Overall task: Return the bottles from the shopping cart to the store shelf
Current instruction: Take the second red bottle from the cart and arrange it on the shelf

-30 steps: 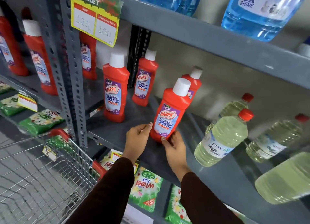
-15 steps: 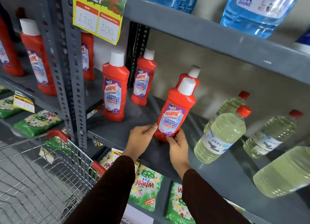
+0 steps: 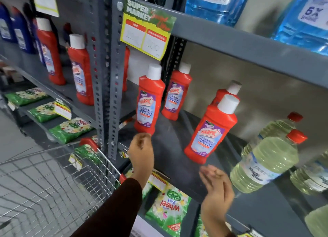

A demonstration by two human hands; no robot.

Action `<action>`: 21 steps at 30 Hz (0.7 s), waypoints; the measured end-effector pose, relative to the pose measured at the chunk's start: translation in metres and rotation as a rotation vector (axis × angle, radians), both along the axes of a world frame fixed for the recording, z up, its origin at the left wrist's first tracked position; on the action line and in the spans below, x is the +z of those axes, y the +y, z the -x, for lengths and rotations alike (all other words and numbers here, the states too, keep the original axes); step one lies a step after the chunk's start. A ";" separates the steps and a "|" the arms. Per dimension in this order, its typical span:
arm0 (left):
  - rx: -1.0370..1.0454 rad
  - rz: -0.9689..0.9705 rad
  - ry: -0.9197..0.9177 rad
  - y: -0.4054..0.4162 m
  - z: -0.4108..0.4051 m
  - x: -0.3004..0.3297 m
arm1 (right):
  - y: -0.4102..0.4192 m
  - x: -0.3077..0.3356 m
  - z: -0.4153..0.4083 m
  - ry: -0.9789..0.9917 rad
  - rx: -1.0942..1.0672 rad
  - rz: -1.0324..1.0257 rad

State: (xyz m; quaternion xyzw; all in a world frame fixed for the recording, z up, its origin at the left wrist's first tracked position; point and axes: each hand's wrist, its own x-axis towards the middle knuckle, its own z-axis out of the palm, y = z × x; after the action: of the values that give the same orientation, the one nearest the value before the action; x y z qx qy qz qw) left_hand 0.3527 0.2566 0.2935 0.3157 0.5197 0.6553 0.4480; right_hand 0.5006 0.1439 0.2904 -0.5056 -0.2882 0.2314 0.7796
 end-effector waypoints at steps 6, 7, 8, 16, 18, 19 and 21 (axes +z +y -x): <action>-0.051 -0.073 -0.070 0.038 0.019 0.008 | 0.070 -0.004 0.051 -0.220 0.434 0.216; -0.088 -0.069 -0.106 0.041 0.021 0.010 | 0.084 -0.005 0.057 -0.260 0.459 0.259; -0.122 -0.057 -0.122 0.044 0.024 0.011 | 0.097 -0.005 0.062 -0.286 0.474 0.288; -0.279 -0.069 -0.104 0.051 0.035 0.001 | 0.132 -0.006 0.078 -0.335 0.521 0.294; -0.327 -0.075 -0.069 0.053 0.035 -0.004 | 0.129 -0.005 0.079 -0.348 0.510 0.304; -0.353 -0.073 -0.048 0.053 0.035 -0.005 | 0.127 -0.005 0.079 -0.354 0.487 0.302; -0.393 -0.047 -0.032 0.054 0.035 -0.005 | 0.125 -0.004 0.078 -0.363 0.436 0.306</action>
State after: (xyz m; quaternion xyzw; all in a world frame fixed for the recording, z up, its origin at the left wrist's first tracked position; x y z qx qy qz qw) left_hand 0.3182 0.3107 0.2883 0.4109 0.4253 0.5724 0.5680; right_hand 0.4223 0.2687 0.2864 -0.5761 -0.4859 0.3396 0.5627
